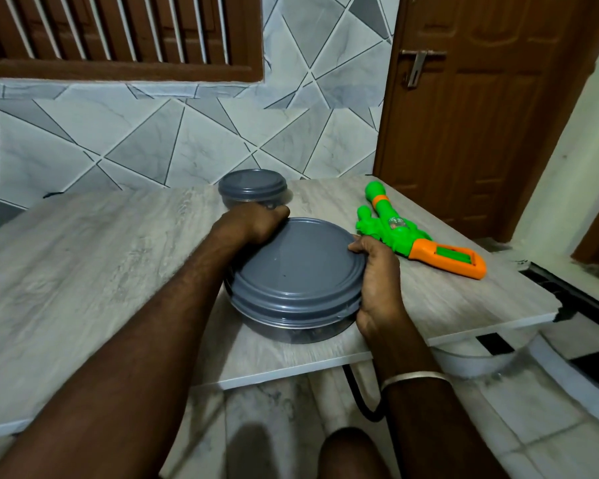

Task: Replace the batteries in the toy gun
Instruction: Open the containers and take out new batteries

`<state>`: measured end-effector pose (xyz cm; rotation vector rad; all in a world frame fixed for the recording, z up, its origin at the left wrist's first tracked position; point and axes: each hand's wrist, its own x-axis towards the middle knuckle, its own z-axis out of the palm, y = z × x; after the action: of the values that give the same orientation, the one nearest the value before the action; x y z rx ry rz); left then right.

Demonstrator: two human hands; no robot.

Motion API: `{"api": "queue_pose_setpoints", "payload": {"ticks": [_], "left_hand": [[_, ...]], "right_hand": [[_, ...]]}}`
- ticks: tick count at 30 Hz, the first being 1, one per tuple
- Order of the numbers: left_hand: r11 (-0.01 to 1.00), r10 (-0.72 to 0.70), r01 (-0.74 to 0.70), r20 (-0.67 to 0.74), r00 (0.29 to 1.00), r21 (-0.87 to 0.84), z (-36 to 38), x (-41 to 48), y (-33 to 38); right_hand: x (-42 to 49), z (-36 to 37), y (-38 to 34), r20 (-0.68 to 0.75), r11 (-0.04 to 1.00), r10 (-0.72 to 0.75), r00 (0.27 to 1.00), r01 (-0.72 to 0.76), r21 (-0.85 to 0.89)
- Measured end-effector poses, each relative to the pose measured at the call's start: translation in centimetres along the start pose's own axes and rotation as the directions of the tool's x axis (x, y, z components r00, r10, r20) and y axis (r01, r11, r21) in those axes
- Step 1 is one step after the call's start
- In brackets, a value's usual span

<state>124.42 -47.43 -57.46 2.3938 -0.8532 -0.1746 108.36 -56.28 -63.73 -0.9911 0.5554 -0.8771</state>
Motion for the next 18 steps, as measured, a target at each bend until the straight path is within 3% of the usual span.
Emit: {"api": "queue_pose_setpoints", "payload": {"ticks": [5,10,14,18], "left_hand": [[0.984,0.021,-0.016,0.025,0.999,-0.176,-0.1,-0.1,-0.4],[0.820,0.006,-0.008,-0.005,1.000,-0.572,-0.9,-0.8,-0.6],[0.781,0.058,-0.031,0.023,0.998,-0.623,-1.5,-1.3,-0.8],[0.746,0.009,0.004,0.016,1.000,-0.666,-2.5,-2.6,-1.2]], "right_hand": [[-0.6,-0.1,-0.7,0.080,0.997,0.016,0.997,-0.022,0.080],[-1.0,-0.4,-1.7,0.139,0.984,0.080,0.987,-0.101,0.150],[-1.3,-0.1,-1.3,0.101,1.000,0.017,0.995,-0.019,0.024],[-1.0,-0.7,-1.2,0.084,0.997,-0.044,0.996,0.049,-0.064]]}}
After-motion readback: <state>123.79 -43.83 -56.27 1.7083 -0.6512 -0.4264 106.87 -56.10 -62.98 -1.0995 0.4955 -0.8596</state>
